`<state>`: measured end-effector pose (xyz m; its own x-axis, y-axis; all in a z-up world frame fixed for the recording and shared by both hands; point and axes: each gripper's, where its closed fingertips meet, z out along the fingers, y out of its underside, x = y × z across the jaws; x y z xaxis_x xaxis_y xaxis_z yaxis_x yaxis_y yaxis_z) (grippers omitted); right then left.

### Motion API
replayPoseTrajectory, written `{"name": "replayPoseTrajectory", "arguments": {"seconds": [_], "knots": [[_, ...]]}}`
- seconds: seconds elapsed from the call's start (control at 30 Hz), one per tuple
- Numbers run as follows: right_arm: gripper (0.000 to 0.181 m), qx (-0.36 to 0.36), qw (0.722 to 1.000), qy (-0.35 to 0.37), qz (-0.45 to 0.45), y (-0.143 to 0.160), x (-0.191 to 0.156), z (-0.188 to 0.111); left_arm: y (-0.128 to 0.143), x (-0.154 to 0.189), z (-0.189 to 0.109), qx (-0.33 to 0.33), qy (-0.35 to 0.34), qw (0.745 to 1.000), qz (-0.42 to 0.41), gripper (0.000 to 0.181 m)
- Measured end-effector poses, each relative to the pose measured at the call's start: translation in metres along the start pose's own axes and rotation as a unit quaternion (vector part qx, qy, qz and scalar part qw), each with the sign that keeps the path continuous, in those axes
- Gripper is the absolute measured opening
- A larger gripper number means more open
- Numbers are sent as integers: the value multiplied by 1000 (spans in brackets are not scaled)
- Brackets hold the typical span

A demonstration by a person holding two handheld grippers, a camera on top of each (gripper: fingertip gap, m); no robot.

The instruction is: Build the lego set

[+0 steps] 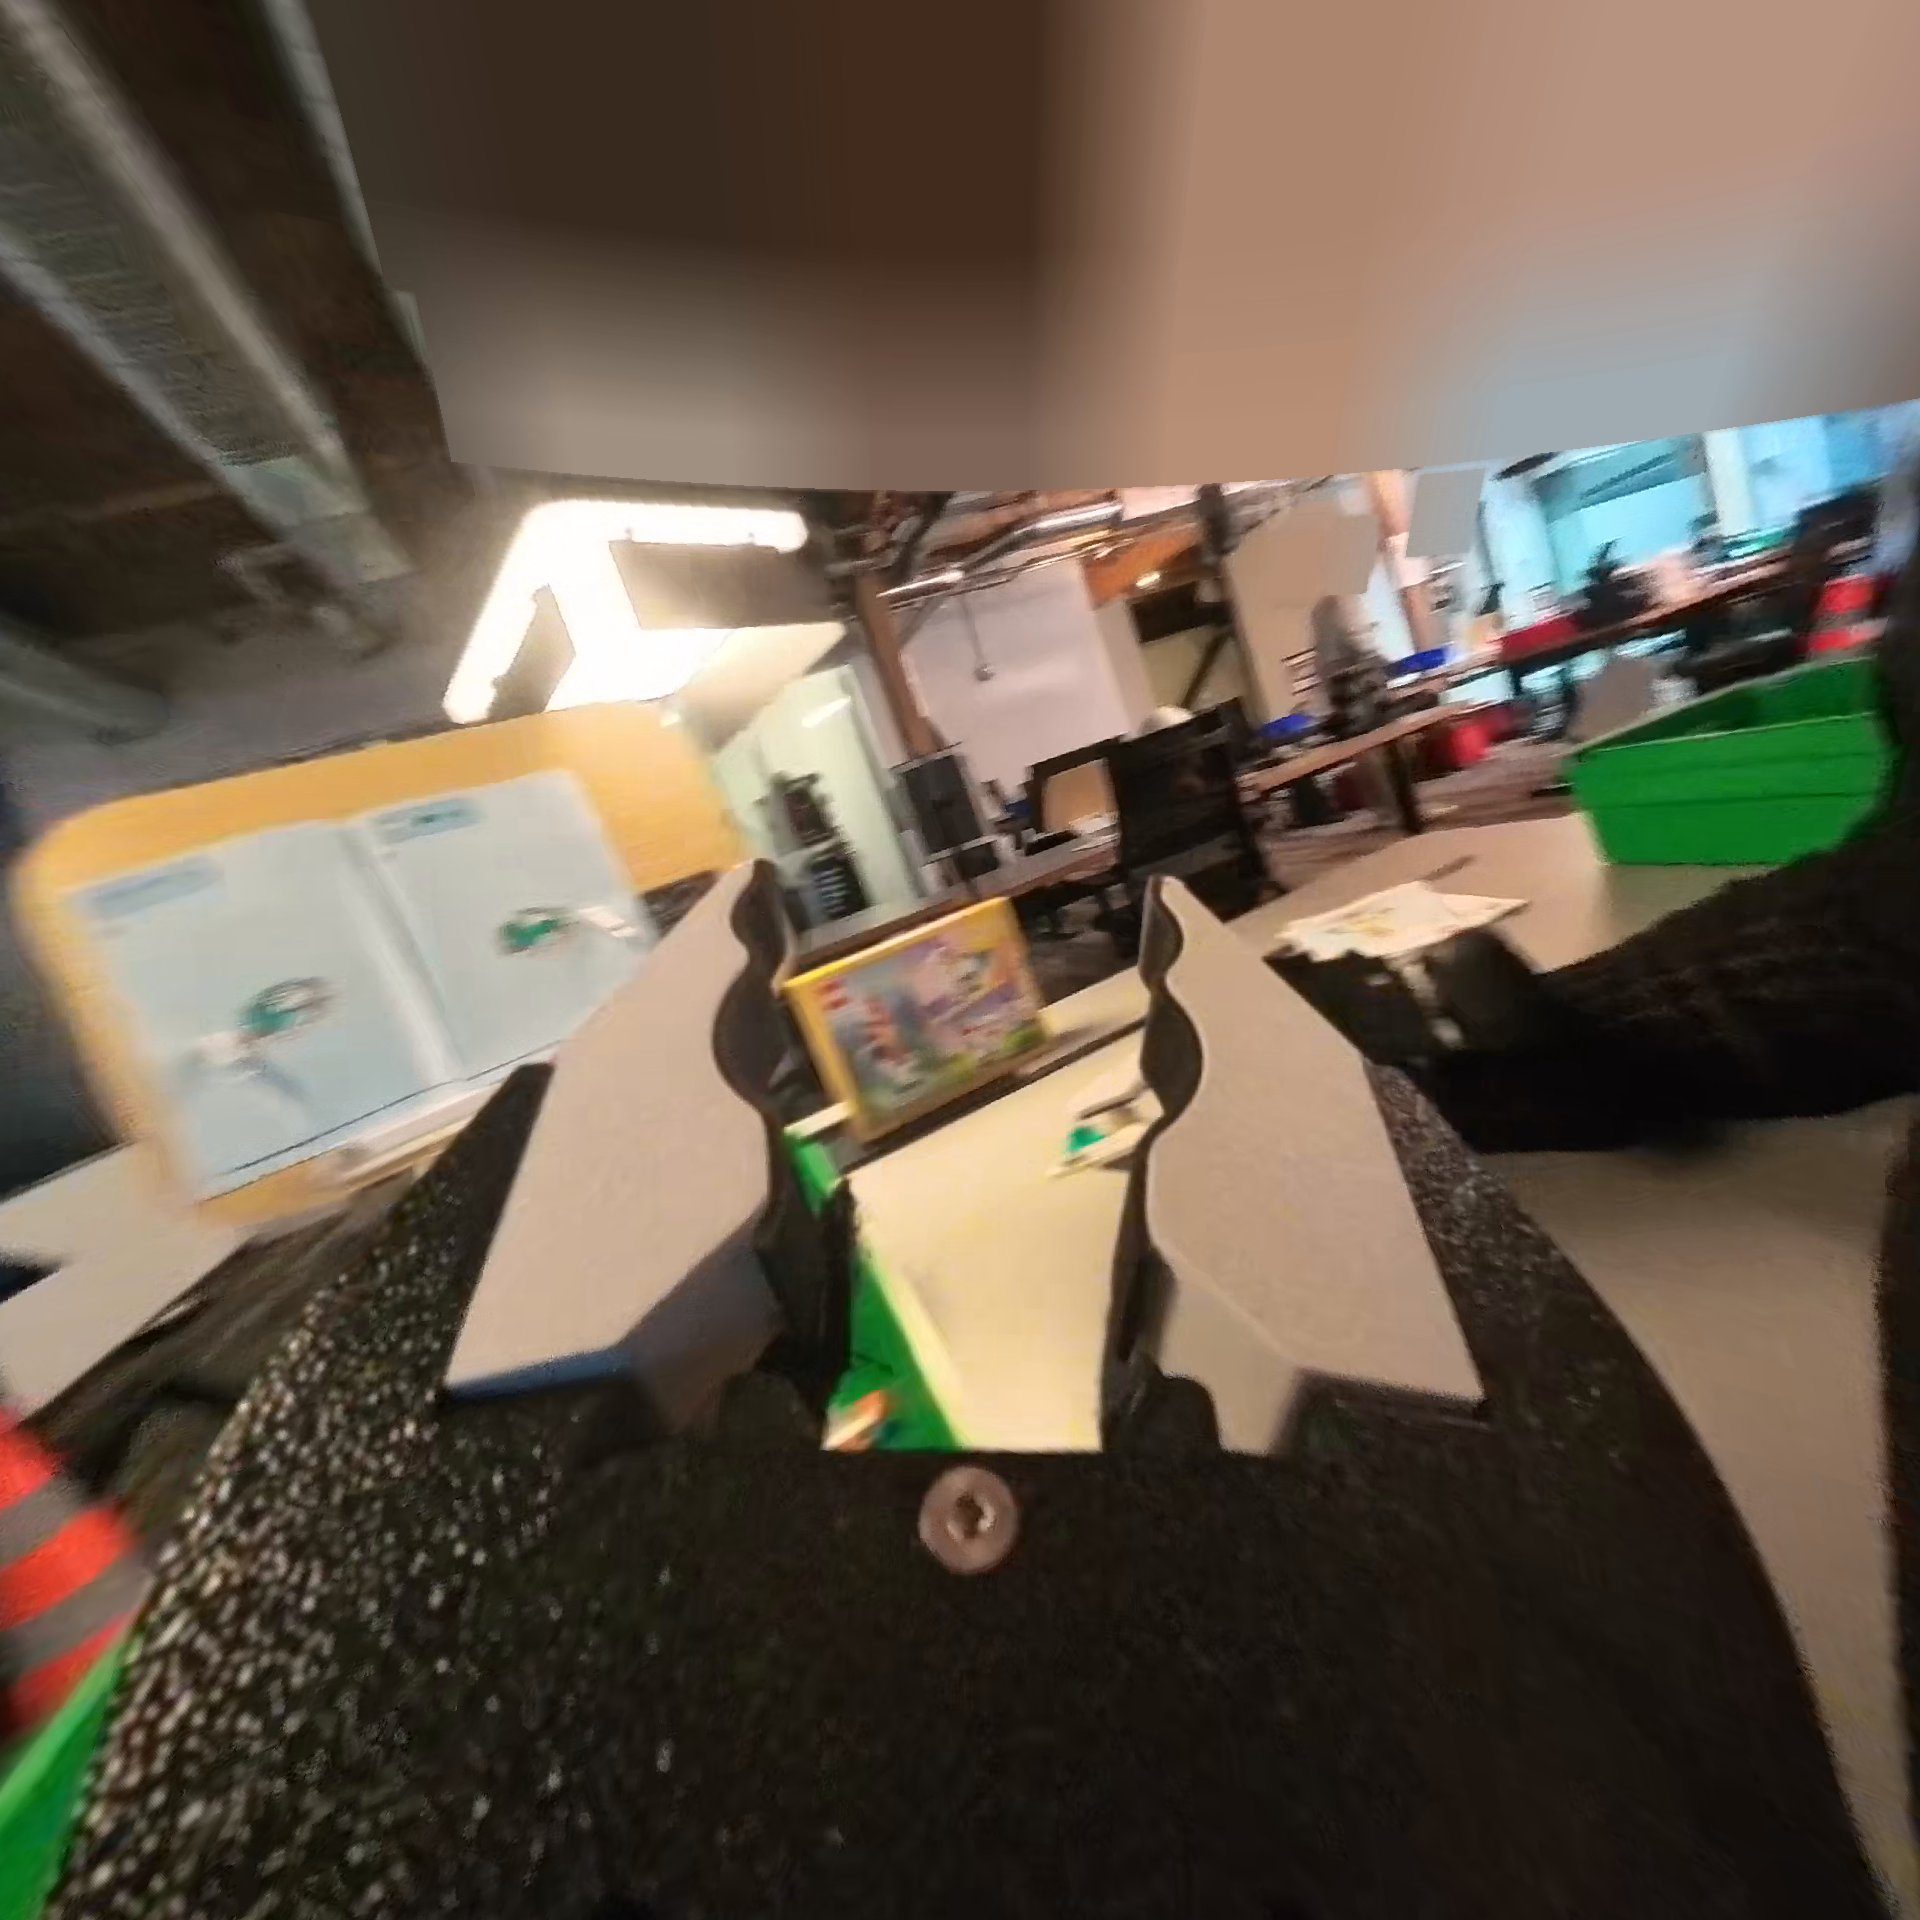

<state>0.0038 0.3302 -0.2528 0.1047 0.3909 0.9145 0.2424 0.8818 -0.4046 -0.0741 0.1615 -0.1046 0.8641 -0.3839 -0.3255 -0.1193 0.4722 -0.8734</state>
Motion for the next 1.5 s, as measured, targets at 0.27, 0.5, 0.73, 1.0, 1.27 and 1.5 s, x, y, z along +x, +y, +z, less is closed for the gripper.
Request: {"name": "replayPoseTrajectory", "arguments": {"seconds": [0.27,0.5,0.73,1.0,1.27,1.5], "knots": [[18,-7,998,2,-56,1,-3,3,2,-121,-61,-70,-201,976,45,65],[17,-12,997,-7,-78,0,-8,4,28,-150,-75,-50,-245,967,-49,62],[17,-15,998,3,-56,3,-2,4,63,-161,-66,-132,-243,958,-71,61],[17,-15,998,5,-57,3,-2,4,62,-176,-67,-166,-247,954,-23,59],[17,-16,999,8,-51,4,0,4,51,-193,-76,-187,-270,944,41,58],[17,-15,999,10,-51,3,1,3,39,-210,-99,-204,-319,920,99,56]]}}
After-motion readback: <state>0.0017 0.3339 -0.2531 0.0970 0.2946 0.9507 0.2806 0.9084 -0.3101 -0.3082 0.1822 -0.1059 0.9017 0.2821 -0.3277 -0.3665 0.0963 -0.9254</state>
